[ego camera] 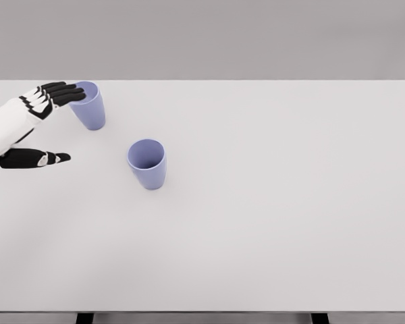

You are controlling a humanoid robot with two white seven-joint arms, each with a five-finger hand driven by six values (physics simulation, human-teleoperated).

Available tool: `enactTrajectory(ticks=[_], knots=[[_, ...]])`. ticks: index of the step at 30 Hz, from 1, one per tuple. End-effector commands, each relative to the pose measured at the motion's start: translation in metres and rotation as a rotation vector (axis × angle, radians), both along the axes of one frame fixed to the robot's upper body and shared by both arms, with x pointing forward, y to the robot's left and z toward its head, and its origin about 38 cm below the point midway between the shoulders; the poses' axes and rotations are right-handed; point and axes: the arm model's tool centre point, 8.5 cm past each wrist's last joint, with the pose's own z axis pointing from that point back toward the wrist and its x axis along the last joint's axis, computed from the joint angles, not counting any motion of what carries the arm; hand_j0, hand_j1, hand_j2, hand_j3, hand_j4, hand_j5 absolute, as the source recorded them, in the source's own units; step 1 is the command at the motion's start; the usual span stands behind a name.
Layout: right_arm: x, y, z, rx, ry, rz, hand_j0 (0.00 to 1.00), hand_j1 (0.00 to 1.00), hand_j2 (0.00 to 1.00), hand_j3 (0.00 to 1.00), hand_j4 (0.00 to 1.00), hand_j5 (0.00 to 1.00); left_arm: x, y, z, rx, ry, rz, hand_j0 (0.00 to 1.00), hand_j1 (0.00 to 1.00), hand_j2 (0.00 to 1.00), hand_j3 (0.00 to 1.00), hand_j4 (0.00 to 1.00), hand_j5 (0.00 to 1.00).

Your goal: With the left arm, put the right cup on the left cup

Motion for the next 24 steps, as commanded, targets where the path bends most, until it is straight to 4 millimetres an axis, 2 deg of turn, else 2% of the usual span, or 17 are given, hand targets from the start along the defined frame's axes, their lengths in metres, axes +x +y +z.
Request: enactTrajectory(ticks=[1,2,3,6,7,10,14,17,18,21,24], knots=[[0.0,0.0,0.0,0.001,0.0,0.0,1.0,1.0,1.0,1.0,1.0,1.0,-0.002,0.0,-0.003,-0.102,0.084,-0.022,0.98,0.98,0.98,0.98,0.98,0.98],[0.0,0.0,0.0,0.0,0.0,0.0,1.0,1.0,1.0,1.0,1.0,1.0,-0.006,-0.01,-0.017,-0.15,0.156,-0.057,0.98,0.98,0.98,0.98,0.98,0.98],[0.0,0.0,0.0,0.001,0.0,0.0,1.0,1.0,1.0,1.0,1.0,1.0,-0.008,-0.016,-0.021,-0.173,0.187,-0.078,0.98,0.98,0.98,0.98,0.98,0.98],[0.0,0.0,0.0,0.0,0.0,0.0,1.0,1.0,1.0,1.0,1.0,1.0,-0.01,-0.012,-0.016,-0.207,0.241,-0.092,0.97,0.97,0.97,0.97,0.97,0.97],[0.0,0.0,0.0,0.0,0.0,0.0,1.0,1.0,1.0,1.0,1.0,1.0,-0.01,-0.009,-0.014,-0.237,0.275,-0.095,0.93,0.93,0.93,0.93,0.93,0.93],[0.0,0.0,0.0,0.0,0.0,0.0,1.0,1.0,1.0,1.0,1.0,1.0,-0.009,-0.006,-0.012,-0.255,0.29,-0.092,0.93,0.93,0.93,0.93,0.93,0.93],[0.0,0.0,0.0,0.0,0.0,0.0,1.0,1.0,1.0,1.0,1.0,1.0,-0.017,-0.023,-0.041,-0.324,0.389,-0.122,0.95,0.95,0.95,0.95,0.95,0.95],[0.0,0.0,0.0,0.0,0.0,0.0,1.0,1.0,1.0,1.0,1.0,1.0,-0.016,-0.037,-0.051,-0.405,0.409,-0.13,0.96,0.96,0.96,0.96,0.96,0.96],[0.0,0.0,0.0,0.0,0.0,0.0,1.0,1.0,1.0,1.0,1.0,1.0,-0.01,-0.041,-0.059,-0.457,0.468,-0.078,0.96,0.96,0.96,0.96,0.96,0.96],[0.0,0.0,0.0,0.0,0.0,0.0,1.0,1.0,1.0,1.0,1.0,1.0,-0.002,-0.038,-0.068,-0.498,0.563,0.013,0.96,0.96,0.96,0.96,0.96,0.96],[0.0,0.0,0.0,0.0,0.0,0.0,1.0,1.0,1.0,1.0,1.0,1.0,0.003,-0.044,-0.079,-0.523,0.637,0.069,0.96,0.96,0.96,0.96,0.96,0.96]])
